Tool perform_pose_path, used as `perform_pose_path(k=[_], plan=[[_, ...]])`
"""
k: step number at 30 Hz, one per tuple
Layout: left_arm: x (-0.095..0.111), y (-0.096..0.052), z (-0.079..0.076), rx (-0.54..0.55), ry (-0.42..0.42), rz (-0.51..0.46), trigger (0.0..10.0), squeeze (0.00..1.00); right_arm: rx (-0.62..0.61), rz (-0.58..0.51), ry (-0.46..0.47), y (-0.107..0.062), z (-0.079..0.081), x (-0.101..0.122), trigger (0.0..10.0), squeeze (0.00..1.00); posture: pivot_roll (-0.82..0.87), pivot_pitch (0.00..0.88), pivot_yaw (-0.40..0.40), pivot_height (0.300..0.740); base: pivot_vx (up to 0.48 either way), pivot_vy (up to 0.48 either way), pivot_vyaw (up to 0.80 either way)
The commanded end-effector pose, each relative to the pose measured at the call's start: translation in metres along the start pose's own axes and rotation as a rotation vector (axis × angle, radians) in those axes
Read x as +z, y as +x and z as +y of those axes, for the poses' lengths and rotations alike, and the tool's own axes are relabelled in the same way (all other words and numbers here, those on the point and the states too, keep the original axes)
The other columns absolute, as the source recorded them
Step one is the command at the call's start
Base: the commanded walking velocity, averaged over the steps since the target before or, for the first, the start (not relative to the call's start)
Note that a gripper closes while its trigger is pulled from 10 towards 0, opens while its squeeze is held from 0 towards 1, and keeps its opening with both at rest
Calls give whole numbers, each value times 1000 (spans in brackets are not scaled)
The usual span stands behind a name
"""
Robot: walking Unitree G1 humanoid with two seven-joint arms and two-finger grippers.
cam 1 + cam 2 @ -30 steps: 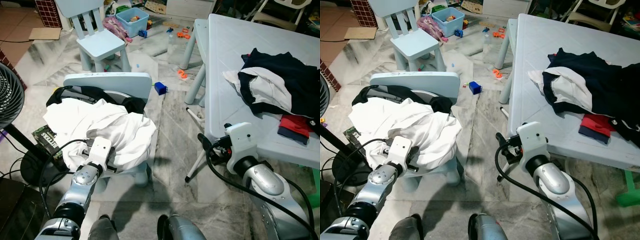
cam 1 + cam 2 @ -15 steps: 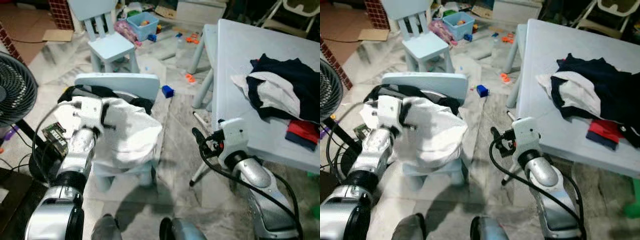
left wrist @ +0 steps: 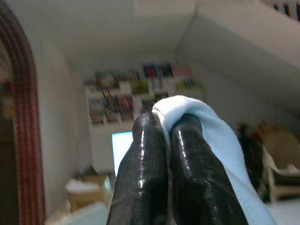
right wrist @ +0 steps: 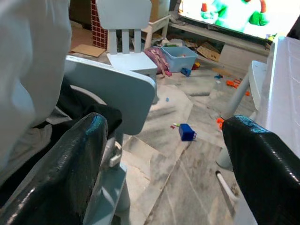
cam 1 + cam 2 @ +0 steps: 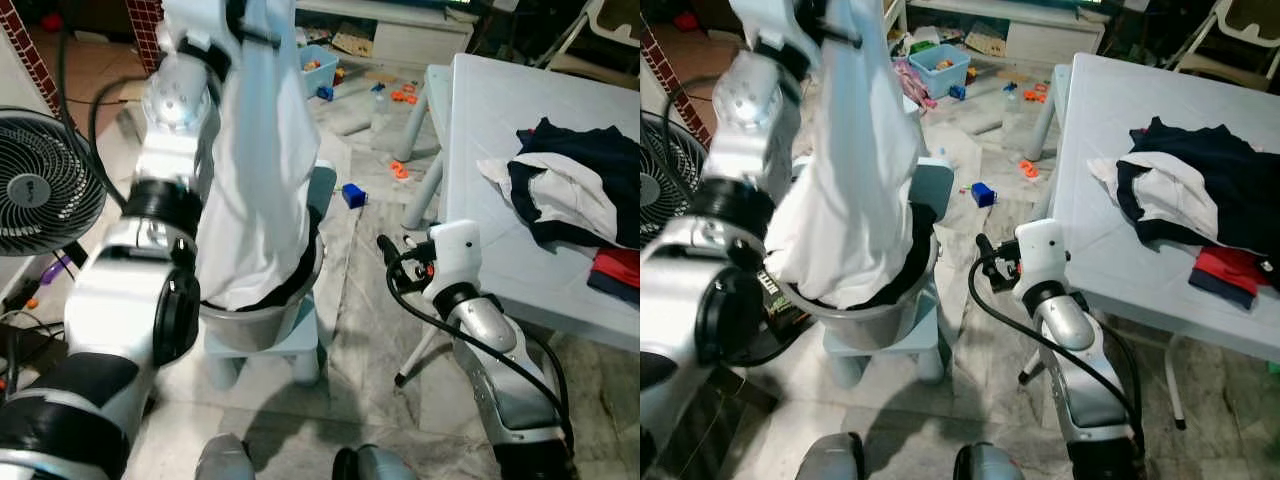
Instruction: Hang hanger
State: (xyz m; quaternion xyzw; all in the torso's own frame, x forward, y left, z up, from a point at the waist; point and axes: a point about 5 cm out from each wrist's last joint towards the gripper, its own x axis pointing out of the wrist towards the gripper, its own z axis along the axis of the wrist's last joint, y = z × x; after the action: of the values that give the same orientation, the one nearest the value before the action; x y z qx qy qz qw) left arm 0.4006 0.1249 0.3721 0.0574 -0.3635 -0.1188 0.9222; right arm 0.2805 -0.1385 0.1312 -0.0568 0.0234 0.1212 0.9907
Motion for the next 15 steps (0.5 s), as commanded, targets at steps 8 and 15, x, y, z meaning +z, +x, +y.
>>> perform_pose_path(k=[8, 15], plan=[[51, 6, 13, -13, 188, -304, 0, 0, -32, -24, 4, 0, -4, -2, 10000, 0, 11, 0, -36, 740, 0, 0, 0], [-48, -69, 21, 53, 148, 50, 0, 0, -25, -17, -5, -4, -6, -5, 10000, 0, 8, 0, -52, 740, 0, 0, 0]])
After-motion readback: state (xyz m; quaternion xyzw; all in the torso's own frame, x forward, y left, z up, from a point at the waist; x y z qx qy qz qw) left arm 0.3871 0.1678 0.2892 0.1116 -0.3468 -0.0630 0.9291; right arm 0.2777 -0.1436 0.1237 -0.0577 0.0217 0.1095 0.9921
